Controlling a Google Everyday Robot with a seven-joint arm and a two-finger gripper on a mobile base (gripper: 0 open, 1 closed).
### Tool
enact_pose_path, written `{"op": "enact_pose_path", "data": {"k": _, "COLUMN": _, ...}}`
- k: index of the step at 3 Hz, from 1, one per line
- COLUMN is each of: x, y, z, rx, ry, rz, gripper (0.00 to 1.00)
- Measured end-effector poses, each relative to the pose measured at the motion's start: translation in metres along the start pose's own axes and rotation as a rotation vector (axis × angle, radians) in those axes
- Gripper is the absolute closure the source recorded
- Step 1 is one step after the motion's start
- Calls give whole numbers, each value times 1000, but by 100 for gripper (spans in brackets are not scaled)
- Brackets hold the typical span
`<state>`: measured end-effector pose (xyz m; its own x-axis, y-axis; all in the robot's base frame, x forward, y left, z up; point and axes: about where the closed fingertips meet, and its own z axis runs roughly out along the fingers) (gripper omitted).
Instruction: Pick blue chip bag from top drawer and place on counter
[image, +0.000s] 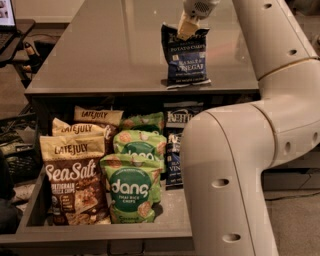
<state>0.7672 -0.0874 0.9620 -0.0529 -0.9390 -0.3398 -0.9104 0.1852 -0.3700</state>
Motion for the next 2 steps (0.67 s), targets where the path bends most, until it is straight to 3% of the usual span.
{"op": "enact_pose_path", "data": {"k": 1, "x": 0, "y": 0, "z": 0, "rx": 1, "ry": -1, "rz": 0, "gripper": 83}}
{"op": "enact_pose_path", "data": {"k": 2, "x": 0, "y": 0, "z": 0, "rx": 1, "ry": -1, "rz": 0, "gripper": 60}}
